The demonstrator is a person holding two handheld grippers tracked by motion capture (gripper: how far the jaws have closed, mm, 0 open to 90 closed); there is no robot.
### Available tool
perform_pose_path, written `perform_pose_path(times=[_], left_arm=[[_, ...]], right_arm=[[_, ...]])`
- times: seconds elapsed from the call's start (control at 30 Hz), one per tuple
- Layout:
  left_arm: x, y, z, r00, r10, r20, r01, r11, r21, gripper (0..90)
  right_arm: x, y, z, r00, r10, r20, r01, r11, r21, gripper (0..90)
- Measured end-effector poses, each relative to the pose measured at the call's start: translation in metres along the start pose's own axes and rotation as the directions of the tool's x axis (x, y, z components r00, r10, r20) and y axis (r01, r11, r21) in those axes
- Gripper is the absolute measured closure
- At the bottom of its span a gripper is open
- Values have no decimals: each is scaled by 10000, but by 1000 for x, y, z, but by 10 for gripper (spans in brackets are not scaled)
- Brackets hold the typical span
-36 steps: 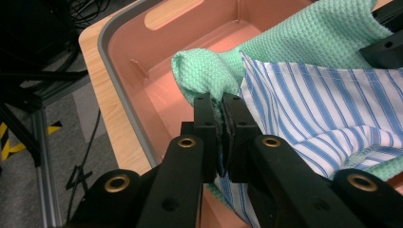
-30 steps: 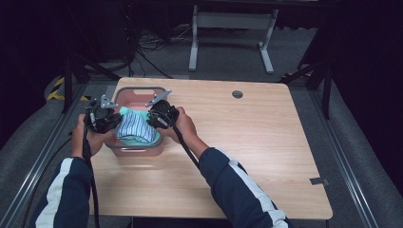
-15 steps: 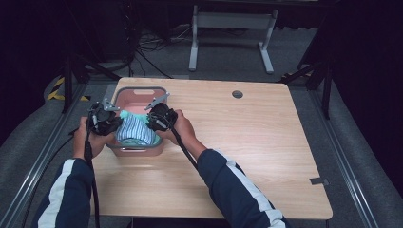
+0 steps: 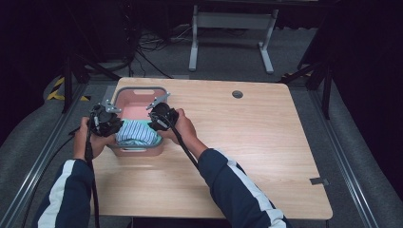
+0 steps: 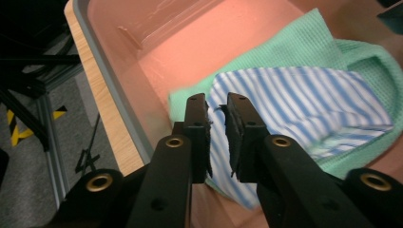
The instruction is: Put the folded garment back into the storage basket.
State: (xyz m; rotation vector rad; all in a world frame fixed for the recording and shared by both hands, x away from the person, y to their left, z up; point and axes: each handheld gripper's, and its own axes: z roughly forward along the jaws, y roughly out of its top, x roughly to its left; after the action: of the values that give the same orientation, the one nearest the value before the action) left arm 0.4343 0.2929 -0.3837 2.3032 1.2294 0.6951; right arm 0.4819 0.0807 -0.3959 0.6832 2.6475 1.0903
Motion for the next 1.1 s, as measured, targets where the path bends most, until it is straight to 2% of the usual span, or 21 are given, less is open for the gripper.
perform_pose_path(times=[0.13,0.37,0.47,0.53,0.73,0.97,1.07,1.1], left_arm=[[-1,0,-1,10000,76,35,-76,10000,42,744],[-4,0,-6,10000,17,16,-17,9998,-205,716],[-5,-1,-9,10000,-14,57,16,9994,-339,698],[-8,-2,-12,9996,-101,254,115,9983,-565,691],[-14,0,-19,9997,-169,177,184,9958,-898,654],[-28,5,-33,9994,-48,330,97,9887,-1496,567],[-32,6,-35,9993,-65,373,123,9873,-1587,525],[-36,7,-36,9991,39,423,33,9856,-1693,509]], right_arm=[[0,0,-1,10000,-74,7,74,10000,23,751],[0,-1,-5,9999,-95,50,95,9999,-40,738],[0,-2,-9,9999,-110,18,111,9999,-115,725],[0,-2,-11,9998,-203,39,203,9997,-164,709],[-2,-6,-18,9994,-319,142,322,9994,-153,675],[-6,-11,-34,9986,-428,298,433,9989,-151,564],[-7,-14,-40,9970,-571,524,574,9983,-44,514],[-8,-15,-43,9961,-620,633,623,9981,-26,500]])
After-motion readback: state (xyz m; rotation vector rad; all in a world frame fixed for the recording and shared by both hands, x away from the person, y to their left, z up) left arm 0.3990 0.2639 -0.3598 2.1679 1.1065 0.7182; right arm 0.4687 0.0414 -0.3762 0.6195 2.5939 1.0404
